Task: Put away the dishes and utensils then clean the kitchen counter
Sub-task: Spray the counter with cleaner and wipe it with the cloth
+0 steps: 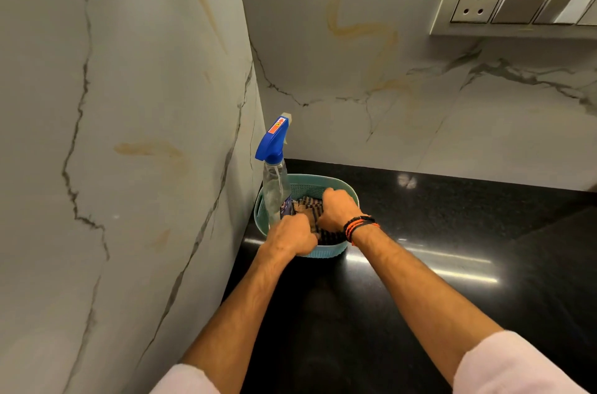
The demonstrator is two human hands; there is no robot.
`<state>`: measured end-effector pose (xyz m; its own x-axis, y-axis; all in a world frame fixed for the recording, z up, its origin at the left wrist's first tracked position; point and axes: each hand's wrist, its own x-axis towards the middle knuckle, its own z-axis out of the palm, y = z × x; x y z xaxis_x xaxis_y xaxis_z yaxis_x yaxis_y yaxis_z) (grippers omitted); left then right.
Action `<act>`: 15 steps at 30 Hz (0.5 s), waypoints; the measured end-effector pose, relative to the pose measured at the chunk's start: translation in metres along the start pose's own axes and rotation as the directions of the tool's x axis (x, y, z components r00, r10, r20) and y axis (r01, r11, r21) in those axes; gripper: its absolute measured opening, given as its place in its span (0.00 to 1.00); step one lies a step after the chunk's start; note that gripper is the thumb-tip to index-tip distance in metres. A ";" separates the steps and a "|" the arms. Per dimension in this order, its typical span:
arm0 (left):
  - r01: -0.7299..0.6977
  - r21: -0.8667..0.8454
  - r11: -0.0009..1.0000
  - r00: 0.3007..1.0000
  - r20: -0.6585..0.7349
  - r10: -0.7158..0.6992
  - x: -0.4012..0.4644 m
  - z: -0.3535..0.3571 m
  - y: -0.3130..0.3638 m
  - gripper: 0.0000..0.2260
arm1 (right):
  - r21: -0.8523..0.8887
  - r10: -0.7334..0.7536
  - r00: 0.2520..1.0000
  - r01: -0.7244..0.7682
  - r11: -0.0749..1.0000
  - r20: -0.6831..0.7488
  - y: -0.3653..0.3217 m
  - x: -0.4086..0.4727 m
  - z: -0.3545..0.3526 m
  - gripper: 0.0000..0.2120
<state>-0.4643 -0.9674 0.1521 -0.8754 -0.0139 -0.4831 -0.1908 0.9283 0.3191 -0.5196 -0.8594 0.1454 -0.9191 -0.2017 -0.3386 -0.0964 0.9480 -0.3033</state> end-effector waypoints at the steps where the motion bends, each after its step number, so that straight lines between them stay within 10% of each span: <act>1: -0.002 0.029 1.000 0.999 0.043 0.001 0.003 -0.001 -0.001 0.14 | -0.019 -0.001 1.000 0.001 1.000 -0.008 0.000 0.004 0.003 0.20; 15: -0.017 0.072 0.997 0.989 0.151 0.006 0.013 -0.002 -0.002 0.13 | -0.176 0.063 0.997 -0.069 0.982 -0.040 -0.009 0.013 0.016 0.14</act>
<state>-0.4764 -0.9706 0.1469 -0.7995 0.0474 -0.5988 -0.1440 0.9527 0.2677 -0.5240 -0.8746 0.1294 -0.9379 -0.1315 -0.3210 -0.0983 0.9882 -0.1175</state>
